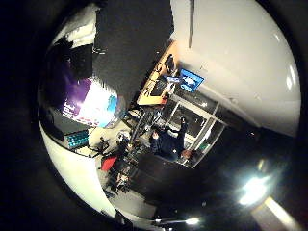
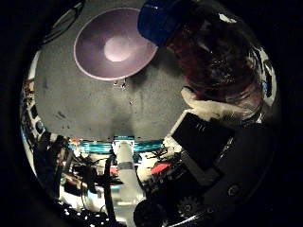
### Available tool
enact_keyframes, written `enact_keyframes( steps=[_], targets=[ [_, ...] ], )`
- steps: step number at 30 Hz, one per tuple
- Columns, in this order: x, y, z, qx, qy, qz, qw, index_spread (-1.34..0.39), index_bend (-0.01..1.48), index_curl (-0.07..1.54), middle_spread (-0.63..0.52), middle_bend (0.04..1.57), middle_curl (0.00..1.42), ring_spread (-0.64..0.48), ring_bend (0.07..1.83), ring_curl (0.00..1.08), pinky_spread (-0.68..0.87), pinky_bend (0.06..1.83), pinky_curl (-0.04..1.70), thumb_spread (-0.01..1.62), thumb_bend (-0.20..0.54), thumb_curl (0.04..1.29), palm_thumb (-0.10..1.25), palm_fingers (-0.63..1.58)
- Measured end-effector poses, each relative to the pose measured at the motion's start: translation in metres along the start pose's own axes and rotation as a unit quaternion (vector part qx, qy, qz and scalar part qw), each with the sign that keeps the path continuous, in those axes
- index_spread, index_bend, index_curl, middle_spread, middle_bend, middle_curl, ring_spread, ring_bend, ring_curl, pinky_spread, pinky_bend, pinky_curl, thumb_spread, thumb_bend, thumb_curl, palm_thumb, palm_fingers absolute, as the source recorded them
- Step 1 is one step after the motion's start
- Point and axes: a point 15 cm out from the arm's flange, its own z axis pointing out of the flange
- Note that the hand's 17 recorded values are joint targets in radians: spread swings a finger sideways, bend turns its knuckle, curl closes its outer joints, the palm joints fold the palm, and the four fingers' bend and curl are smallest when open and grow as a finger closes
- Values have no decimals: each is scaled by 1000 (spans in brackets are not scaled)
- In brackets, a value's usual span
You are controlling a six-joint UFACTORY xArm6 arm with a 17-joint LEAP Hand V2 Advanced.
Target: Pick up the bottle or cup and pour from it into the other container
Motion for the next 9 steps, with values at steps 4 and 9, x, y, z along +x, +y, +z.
enact_keyframes(
  steps=[4, 9],
  targets=[
    [1, 0, -1, 1, -1, 0, 1000, -233, 1154, 919, -177, 1266, 1002, -260, 1294, 917, -263, 1183, 1060, 273, -17, 984, 1105, 1082],
    [3, 3, 0, 0, -3, -1, 1000, -234, 1153, 921, -177, 1263, 1006, -261, 1294, 916, -263, 1183, 1059, 285, -17, 990, 1108, 1083]
  ],
)
